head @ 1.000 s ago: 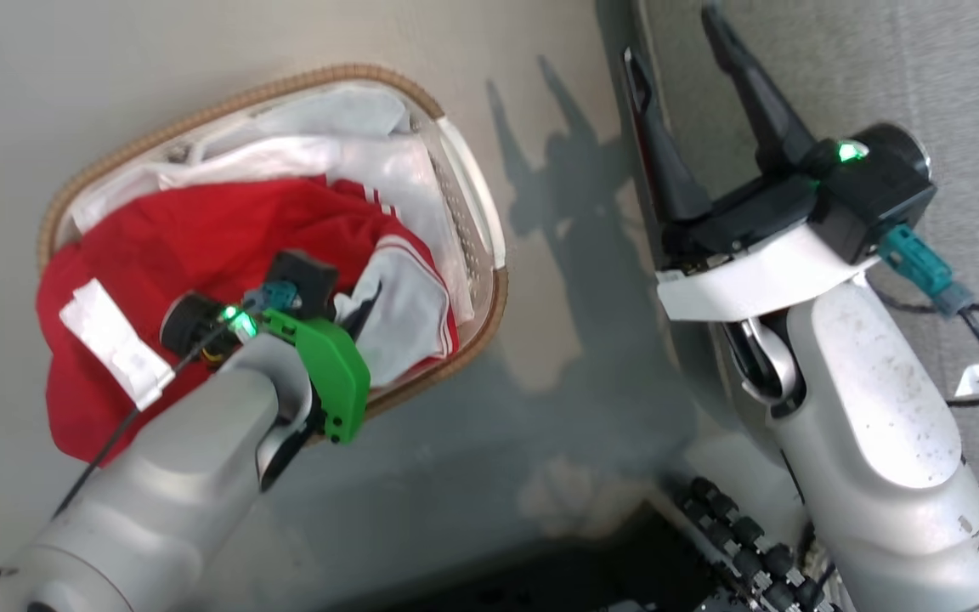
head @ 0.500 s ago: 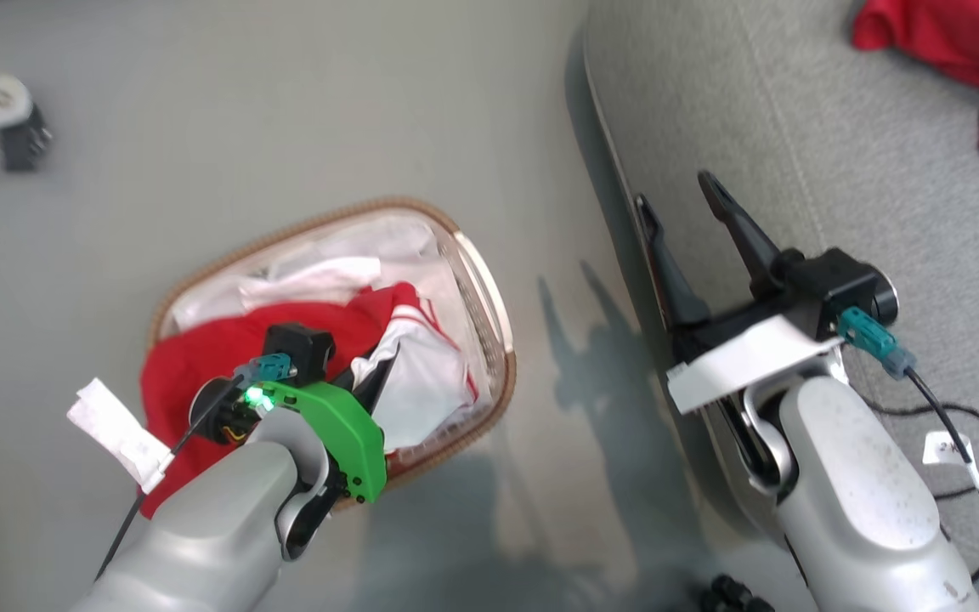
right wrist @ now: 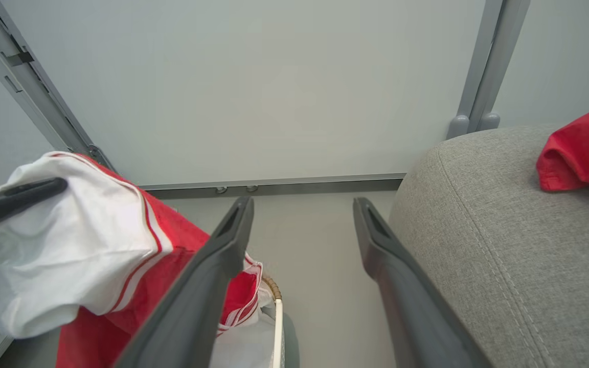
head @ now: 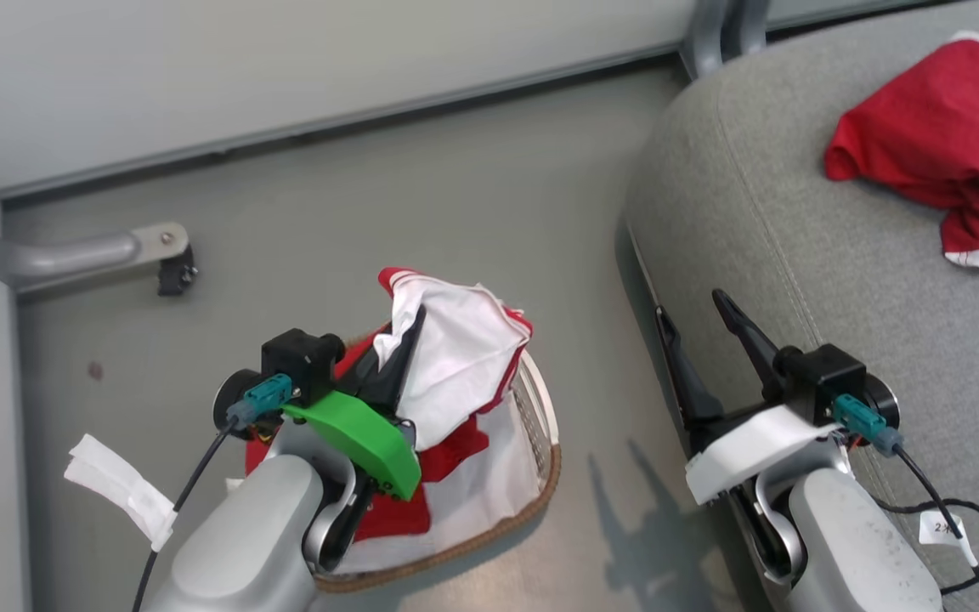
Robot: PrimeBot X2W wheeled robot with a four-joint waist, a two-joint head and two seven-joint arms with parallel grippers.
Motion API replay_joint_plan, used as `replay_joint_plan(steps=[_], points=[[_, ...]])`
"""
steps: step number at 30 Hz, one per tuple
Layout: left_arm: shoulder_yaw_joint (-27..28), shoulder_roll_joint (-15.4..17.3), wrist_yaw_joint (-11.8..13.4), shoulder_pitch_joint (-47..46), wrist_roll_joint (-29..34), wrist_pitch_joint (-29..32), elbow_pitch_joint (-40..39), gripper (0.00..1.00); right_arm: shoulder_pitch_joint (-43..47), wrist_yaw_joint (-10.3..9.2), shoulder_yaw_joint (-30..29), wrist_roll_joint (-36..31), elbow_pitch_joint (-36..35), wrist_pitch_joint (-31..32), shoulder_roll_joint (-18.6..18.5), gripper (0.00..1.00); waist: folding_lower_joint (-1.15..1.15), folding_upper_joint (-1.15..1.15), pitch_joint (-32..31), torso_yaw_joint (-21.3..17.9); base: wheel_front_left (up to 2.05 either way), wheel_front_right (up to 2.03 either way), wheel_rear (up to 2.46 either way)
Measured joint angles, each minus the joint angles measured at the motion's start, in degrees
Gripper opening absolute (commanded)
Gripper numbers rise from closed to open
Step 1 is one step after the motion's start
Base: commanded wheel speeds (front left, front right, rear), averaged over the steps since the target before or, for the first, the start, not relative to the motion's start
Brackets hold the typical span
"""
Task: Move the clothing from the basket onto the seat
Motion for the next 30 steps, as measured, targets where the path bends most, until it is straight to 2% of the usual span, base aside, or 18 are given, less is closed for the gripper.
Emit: replay_joint_plan(steps=[8,19,23,30], points=[[7.9,-2.7,0.0,3.1,7.2,0.0,-9.2,0.00,4.2,0.00,0.4,0.6,1.3,0.0,0.0,1.00,0.00,0.00,-7.2,2.3,0.00,0.00,0.00],[10.5,-4.4,-0.1,3.7,9.9,0.0,-15.3,0.00,8.1,0.00,2.9,-0.7,3.4,0.0,0.0,1.00,0.00,0.00,-12.5,4.4,0.00,0.00,0.00],[9.3,-5.1,-0.1,3.4,10.3,0.0,-15.3,0.00,8.0,0.00,7.1,-1.3,3.7,0.0,0.0,1.00,0.00,0.00,-12.6,5.3,0.00,0.00,0.00],[6.9,-6.0,-0.1,1.4,11.2,0.0,-15.4,0.00,2.7,0.00,20.5,0.3,4.8,0.0,0.1,1.00,0.00,0.00,-12.1,7.0,0.00,0.00,0.00]])
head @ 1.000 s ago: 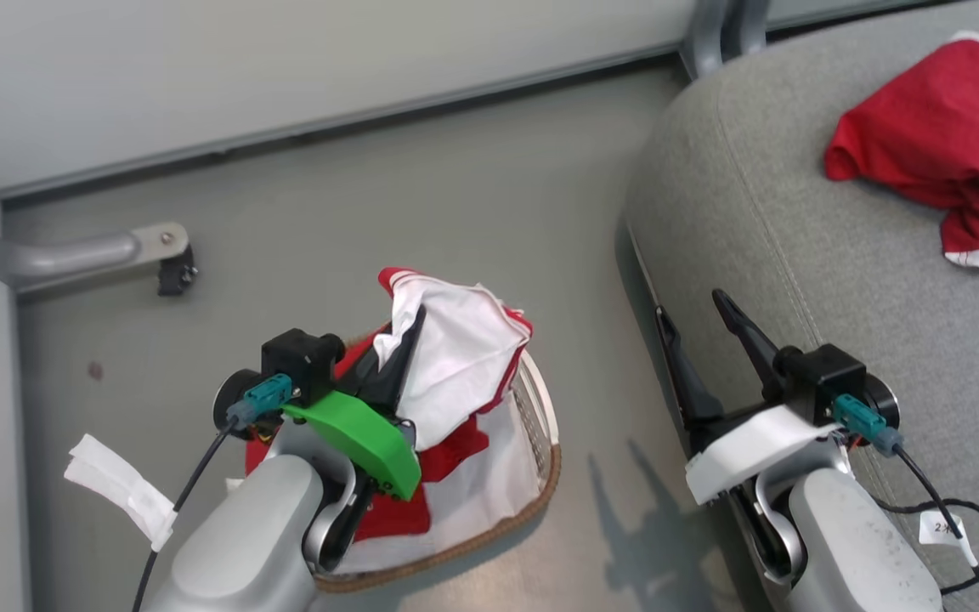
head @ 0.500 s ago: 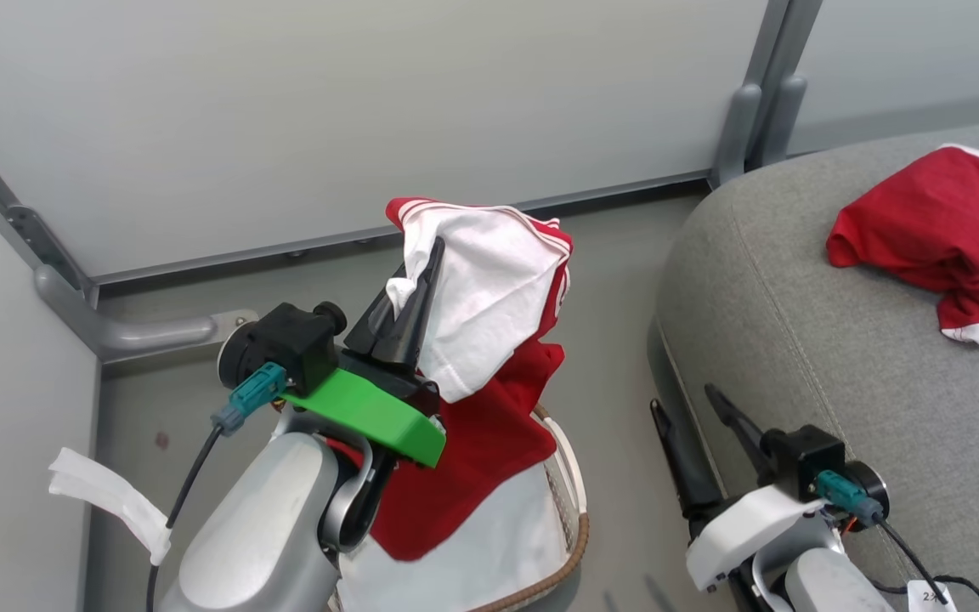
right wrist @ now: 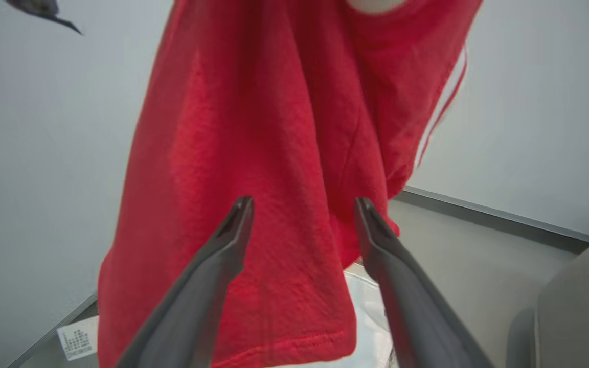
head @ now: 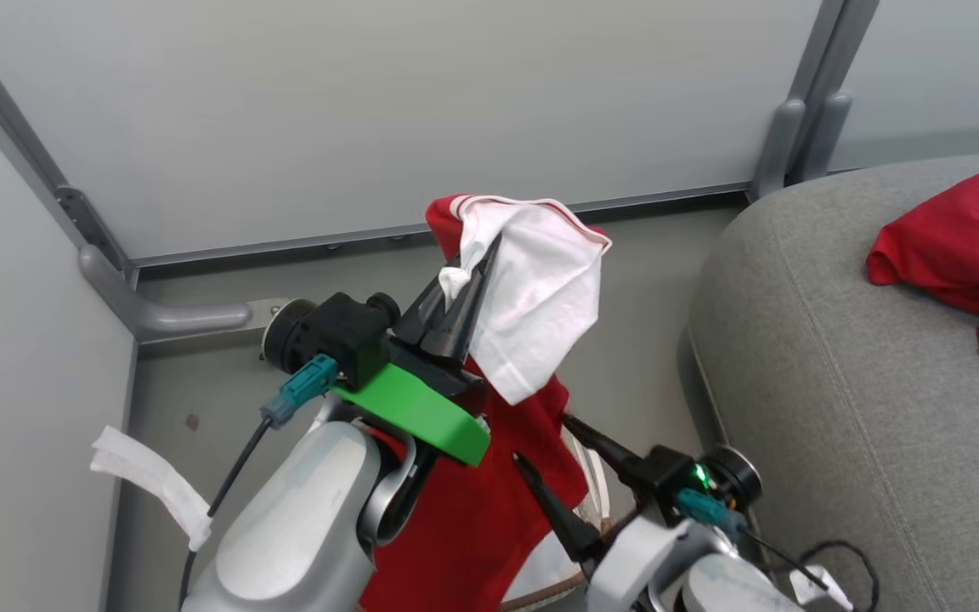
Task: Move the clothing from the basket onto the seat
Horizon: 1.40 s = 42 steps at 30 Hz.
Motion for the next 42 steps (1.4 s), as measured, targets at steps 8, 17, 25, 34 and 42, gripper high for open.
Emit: replay_joint_plan(steps=[8,17,25,34,42], points=[[-3.0,-0.7,0.0,-1.2,-1.2,0.0,0.6,0.00,-9.4,0.00,4.7,0.5,3.8,0.0,-0.1,1.00,0.00,0.00,0.4,2.2,0.00,0.00,0.00],[-6.2,-1.7,0.0,-2.0,-2.4,0.0,1.3,0.00,-12.0,0.00,5.8,2.1,6.9,0.0,-0.1,1.00,0.00,0.00,0.2,4.7,0.00,0.00,0.00],[-8.3,-2.3,0.0,-2.8,-3.0,0.0,1.8,0.00,-13.0,0.00,10.1,6.9,12.7,0.0,-0.1,0.00,0.00,0.00,0.4,6.3,0.00,0.00,0.00],[-7.6,-2.6,0.0,-3.2,-3.4,0.0,2.7,0.00,-14.2,0.00,13.8,11.1,14.6,0.0,-0.1,0.00,0.00,0.00,1.2,7.5,0.00,0.00,0.00],[-7.3,-2.5,0.0,-3.0,-4.8,0.0,5.5,1.00,-14.1,0.00,12.3,10.8,12.5,0.0,0.0,0.00,0.00,0.00,1.5,6.2,0.00,0.00,0.00]])
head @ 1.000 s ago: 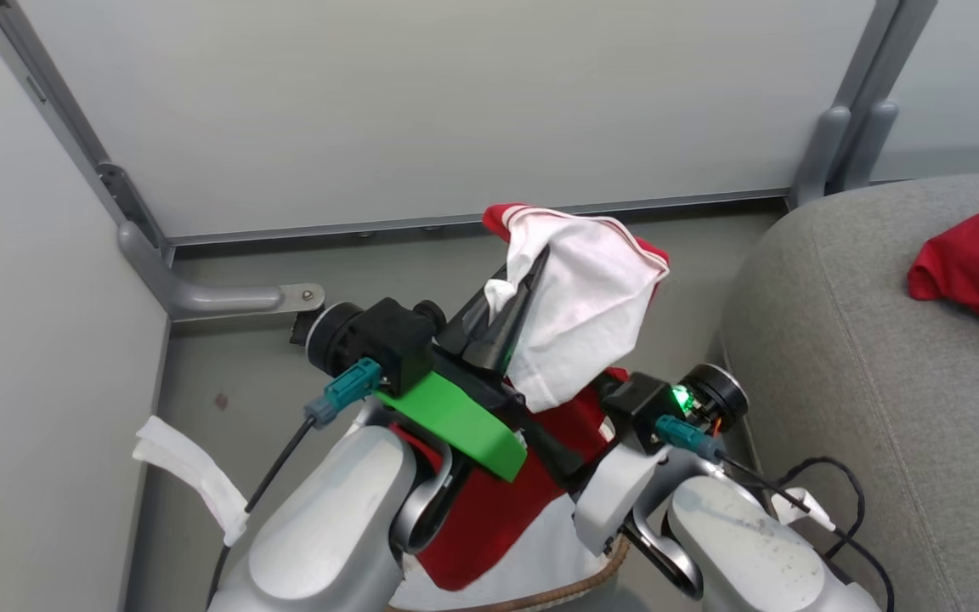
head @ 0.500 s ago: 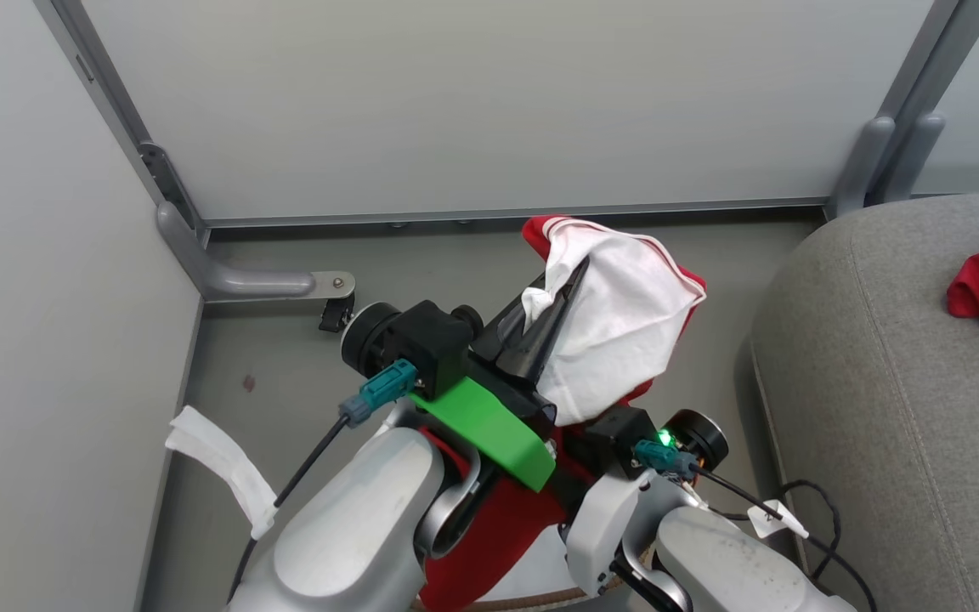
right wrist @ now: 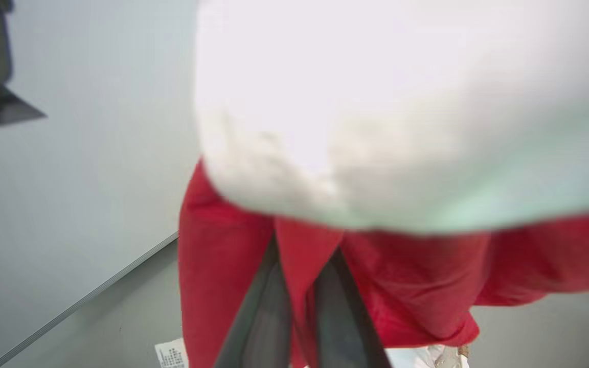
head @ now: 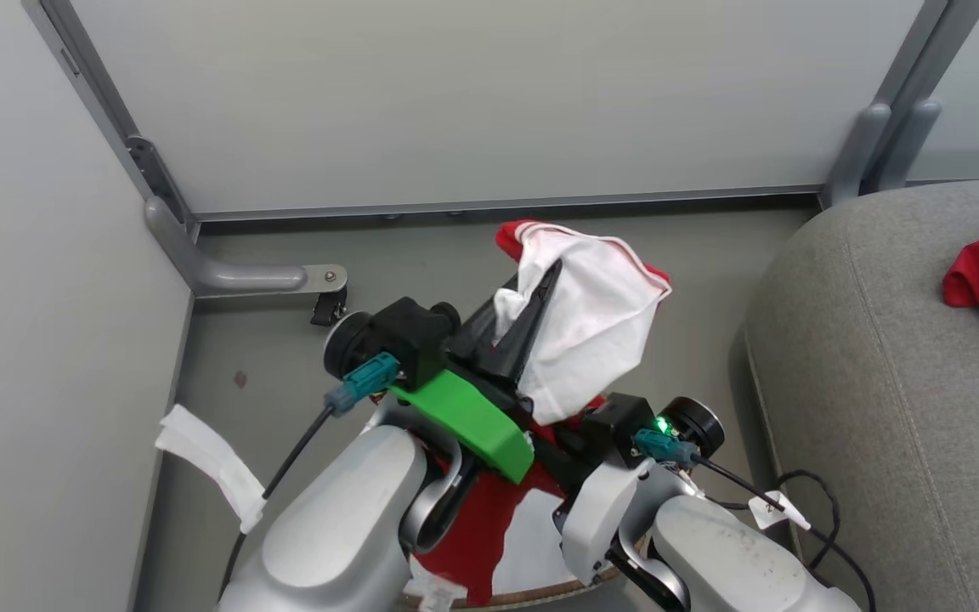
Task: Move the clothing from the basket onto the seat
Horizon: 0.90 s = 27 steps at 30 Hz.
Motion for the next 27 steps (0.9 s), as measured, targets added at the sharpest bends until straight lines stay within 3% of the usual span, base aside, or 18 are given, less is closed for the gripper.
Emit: replay_joint_plan(steps=[9,18,27], points=[[4.4,3.1,0.0,1.7,2.2,0.0,4.4,1.00,2.4,0.00,-3.2,-3.4,-5.8,0.0,0.0,0.00,0.00,0.00,0.7,-5.4,0.00,0.00,0.00],[8.0,4.3,0.0,4.7,4.5,0.0,4.3,1.00,6.4,0.00,-8.3,-5.4,-11.5,0.1,-0.1,0.00,0.00,0.00,1.6,-15.0,0.00,0.00,0.00],[11.3,5.6,0.0,7.2,5.2,0.0,3.9,1.00,7.8,0.00,-9.6,-6.1,-16.9,0.1,-0.1,0.00,0.00,0.00,2.8,-26.6,0.00,0.00,0.00]])
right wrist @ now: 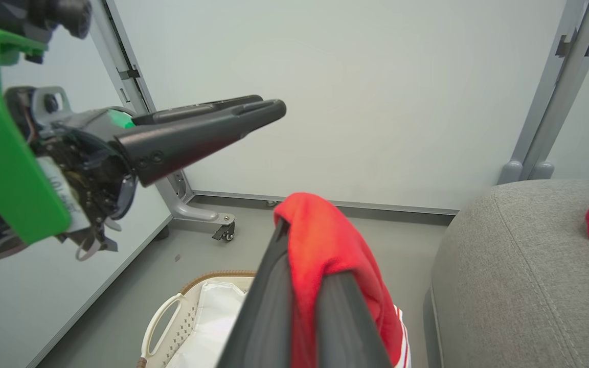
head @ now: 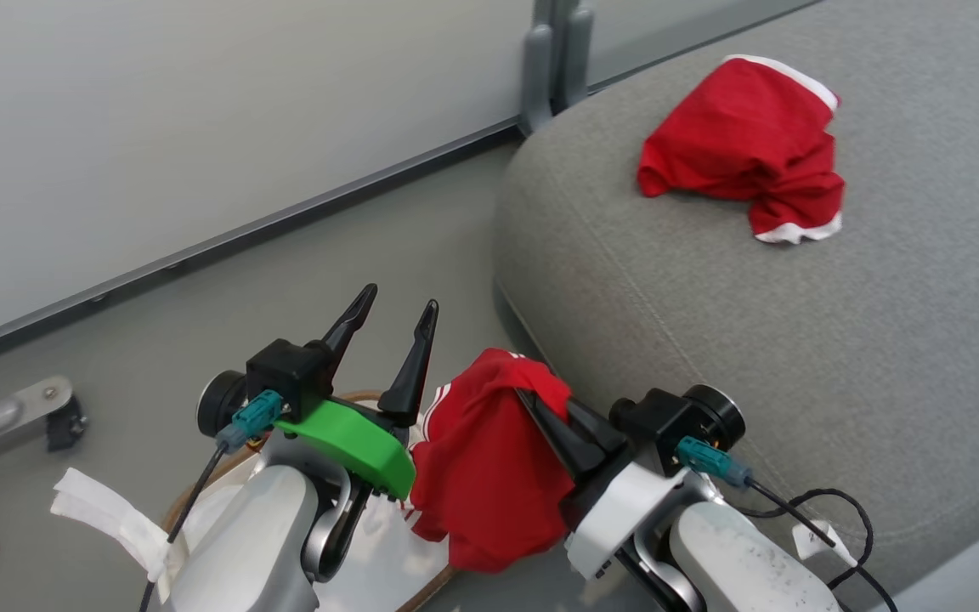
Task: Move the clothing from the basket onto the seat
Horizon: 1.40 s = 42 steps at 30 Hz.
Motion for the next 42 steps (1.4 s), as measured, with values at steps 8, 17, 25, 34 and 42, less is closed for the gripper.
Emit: replay_joint_plan(steps=[8,17,25,34,42], points=[[-3.2,-0.2,0.0,-2.0,0.3,0.0,0.6,1.00,1.6,0.00,-8.4,-4.3,-5.9,0.0,0.0,0.00,0.00,0.00,2.0,-8.7,0.00,0.00,0.00],[-4.5,3.1,0.0,-3.6,0.0,0.0,0.3,1.00,-14.1,0.00,-16.5,-9.3,-12.3,0.0,-10.7,0.00,0.00,0.00,7.2,-10.7,0.00,0.00,0.00],[-4.4,6.3,0.0,-4.4,0.3,0.0,-1.6,1.00,-37.1,0.00,-20.9,-10.8,-8.8,1.1,-21.8,0.00,0.00,0.00,12.2,-10.4,0.00,0.00,0.00],[-7.4,8.8,0.0,-9.1,-0.2,0.0,-4.0,1.00,-48.0,0.00,-23.0,-13.1,5.0,3.0,-24.7,0.00,0.01,0.00,18.7,-7.1,0.00,0.00,0.00],[-9.8,10.0,0.0,-13.1,-1.0,0.0,-4.8,1.00,-40.3,0.00,-30.2,-14.2,18.9,0.8,-18.4,0.00,0.01,0.00,25.0,-3.6,0.00,0.00,0.00]])
